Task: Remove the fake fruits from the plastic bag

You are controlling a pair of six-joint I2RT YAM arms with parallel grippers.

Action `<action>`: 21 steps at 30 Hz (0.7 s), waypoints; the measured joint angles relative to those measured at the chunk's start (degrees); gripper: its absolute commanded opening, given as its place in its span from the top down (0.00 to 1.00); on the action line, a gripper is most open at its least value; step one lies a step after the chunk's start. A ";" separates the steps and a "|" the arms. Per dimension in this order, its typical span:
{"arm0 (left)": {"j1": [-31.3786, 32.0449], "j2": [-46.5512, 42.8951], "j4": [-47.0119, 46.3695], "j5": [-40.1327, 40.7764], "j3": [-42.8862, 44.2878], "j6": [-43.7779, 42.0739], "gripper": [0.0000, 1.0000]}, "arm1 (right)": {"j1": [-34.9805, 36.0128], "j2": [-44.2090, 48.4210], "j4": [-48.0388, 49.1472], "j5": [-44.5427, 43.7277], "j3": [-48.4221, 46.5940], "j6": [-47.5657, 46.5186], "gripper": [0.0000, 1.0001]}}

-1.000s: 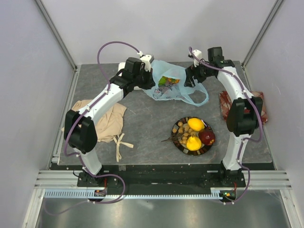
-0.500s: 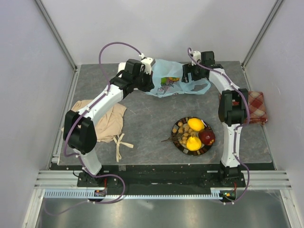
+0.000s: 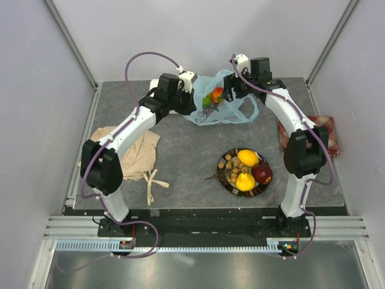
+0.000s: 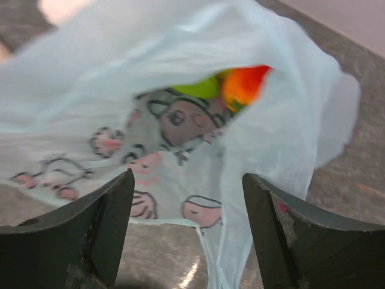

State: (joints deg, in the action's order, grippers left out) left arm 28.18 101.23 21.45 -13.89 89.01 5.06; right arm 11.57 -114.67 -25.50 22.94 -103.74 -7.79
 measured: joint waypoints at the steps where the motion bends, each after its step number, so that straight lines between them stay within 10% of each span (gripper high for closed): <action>1: 0.00 0.20 -0.02 0.00 0.35 0.00 0.98 | 0.92 2.10 0.33 0.96 1.07 -0.02 0.22; 13: -0.15 0.42 -0.13 0.15 2.32 2.84 0.98 | 2.75 2.34 0.09 1.38 1.60 -0.09 0.44; 21: -0.22 0.42 -0.28 0.13 5.22 4.98 0.99 | 3.37 -6.16 -1.53 4.35 -4.90 -0.31 0.34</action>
State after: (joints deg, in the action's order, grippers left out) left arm 27.97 101.65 21.17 -13.76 94.24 10.04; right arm 14.94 -120.84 -27.03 27.29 -108.64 -8.10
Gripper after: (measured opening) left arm 0.023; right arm 0.606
